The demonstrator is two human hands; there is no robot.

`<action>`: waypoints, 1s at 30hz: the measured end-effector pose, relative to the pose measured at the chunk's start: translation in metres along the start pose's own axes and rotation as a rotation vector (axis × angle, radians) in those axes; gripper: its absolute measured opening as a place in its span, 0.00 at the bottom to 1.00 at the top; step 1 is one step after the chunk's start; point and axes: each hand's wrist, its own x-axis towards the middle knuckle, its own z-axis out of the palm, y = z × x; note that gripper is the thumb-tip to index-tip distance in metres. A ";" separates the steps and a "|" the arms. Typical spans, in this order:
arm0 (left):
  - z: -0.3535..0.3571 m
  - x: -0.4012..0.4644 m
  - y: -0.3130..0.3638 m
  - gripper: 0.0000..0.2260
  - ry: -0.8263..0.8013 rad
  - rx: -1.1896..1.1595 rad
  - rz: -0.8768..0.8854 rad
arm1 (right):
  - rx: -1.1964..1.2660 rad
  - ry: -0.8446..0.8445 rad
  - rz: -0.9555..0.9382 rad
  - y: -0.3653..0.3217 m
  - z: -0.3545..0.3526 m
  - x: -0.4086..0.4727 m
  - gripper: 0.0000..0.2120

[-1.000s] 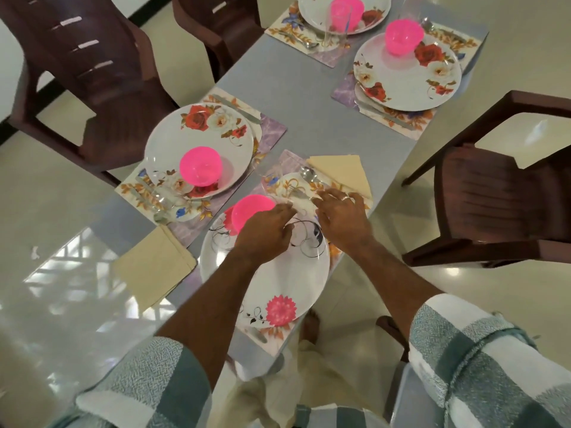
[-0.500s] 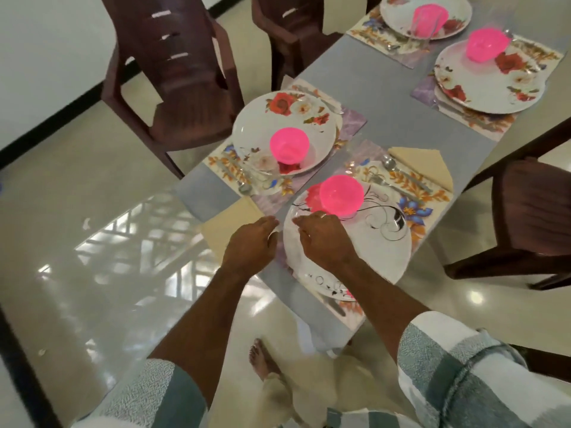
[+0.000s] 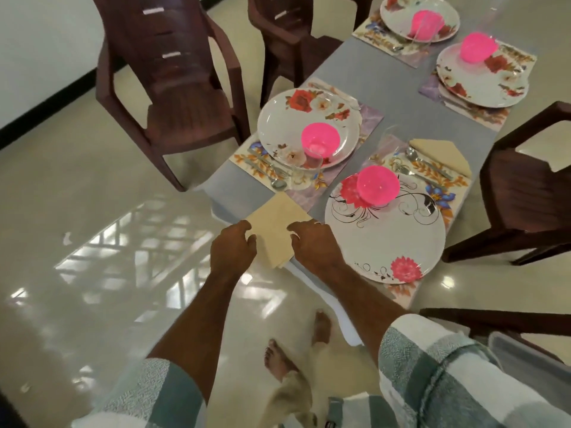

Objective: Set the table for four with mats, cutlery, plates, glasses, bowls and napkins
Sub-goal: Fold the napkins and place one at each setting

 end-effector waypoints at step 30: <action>0.008 0.136 -0.015 0.28 -0.459 0.400 0.661 | -0.002 -0.022 0.959 -0.034 0.031 0.018 0.24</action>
